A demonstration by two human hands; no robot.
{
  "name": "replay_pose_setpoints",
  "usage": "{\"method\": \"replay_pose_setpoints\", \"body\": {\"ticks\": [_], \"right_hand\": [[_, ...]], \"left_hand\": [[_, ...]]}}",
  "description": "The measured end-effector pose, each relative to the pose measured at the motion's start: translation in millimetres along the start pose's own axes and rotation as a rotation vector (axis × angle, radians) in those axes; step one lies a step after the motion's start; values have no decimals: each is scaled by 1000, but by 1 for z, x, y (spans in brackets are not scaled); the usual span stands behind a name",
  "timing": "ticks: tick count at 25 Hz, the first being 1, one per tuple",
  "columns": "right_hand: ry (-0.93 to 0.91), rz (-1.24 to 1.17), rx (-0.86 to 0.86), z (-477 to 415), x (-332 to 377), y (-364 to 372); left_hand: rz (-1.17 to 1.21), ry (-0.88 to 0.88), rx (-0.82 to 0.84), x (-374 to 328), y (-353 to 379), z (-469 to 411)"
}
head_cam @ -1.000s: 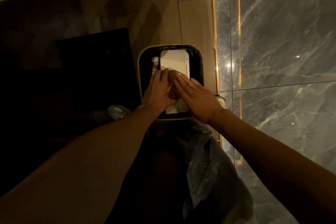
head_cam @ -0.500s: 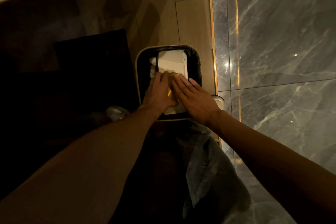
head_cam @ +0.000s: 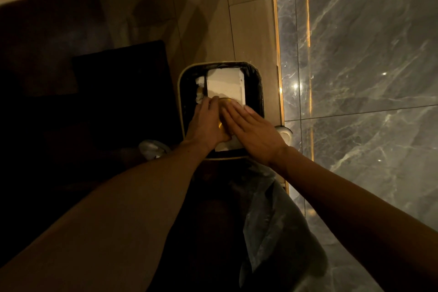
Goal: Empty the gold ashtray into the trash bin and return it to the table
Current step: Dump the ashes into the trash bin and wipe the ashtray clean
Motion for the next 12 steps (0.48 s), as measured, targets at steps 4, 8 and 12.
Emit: {"method": "replay_pose_setpoints", "body": {"ticks": [4, 8, 12], "right_hand": [[-28, 0, 31, 4, 0, -3], [-50, 54, -82, 4, -5, -10], [-142, 45, 159, 6, -13, 6]], "left_hand": [[2, 21, 10, 2, -2, 2], [64, 48, 18, -3, -5, 3], [-10, 51, 40, -1, -5, 4]]}}
Point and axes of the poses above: each hand's wrist, its own z-axis away from the middle knuckle, its own y-axis out of the palm, x = y × z, the point moved 4 cm from there along -z, towards the middle knuckle, and after that the axes turned 14 degrees about -y, right-handed, at the moved point
